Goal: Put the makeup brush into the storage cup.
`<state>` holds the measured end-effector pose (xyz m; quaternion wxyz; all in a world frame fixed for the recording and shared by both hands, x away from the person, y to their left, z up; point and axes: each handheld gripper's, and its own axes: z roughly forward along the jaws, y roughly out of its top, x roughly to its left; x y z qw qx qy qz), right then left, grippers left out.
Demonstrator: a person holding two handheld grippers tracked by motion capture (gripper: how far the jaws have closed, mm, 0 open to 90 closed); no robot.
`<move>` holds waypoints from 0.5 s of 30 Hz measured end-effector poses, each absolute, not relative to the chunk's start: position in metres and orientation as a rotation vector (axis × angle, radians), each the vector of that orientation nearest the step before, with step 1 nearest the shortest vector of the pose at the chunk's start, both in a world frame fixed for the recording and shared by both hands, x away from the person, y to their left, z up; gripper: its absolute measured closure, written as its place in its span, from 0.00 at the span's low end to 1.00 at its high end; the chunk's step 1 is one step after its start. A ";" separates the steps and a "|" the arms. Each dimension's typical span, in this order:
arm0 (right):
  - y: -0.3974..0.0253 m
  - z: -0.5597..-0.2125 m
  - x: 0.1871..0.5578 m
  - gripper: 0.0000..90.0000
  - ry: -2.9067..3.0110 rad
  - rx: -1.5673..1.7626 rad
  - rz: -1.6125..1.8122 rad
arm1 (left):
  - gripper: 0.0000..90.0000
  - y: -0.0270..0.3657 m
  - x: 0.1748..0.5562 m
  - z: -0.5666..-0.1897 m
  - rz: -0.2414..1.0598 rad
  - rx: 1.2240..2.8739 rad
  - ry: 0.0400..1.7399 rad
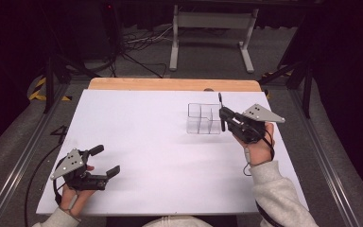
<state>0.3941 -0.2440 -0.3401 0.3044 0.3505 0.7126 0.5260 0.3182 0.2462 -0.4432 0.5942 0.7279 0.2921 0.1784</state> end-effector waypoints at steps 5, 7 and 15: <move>-0.246 -0.340 0.401 0.88 1.863 0.939 1.401 | 0.04 0.246 0.318 -0.444 0.410 1.685 0.686; -0.246 -0.339 0.404 0.88 1.852 0.941 1.410 | 0.04 0.246 0.318 -0.444 0.410 1.685 0.685; -0.243 -0.337 0.413 0.88 1.830 0.939 1.409 | 0.04 0.246 0.319 -0.444 0.406 1.686 0.689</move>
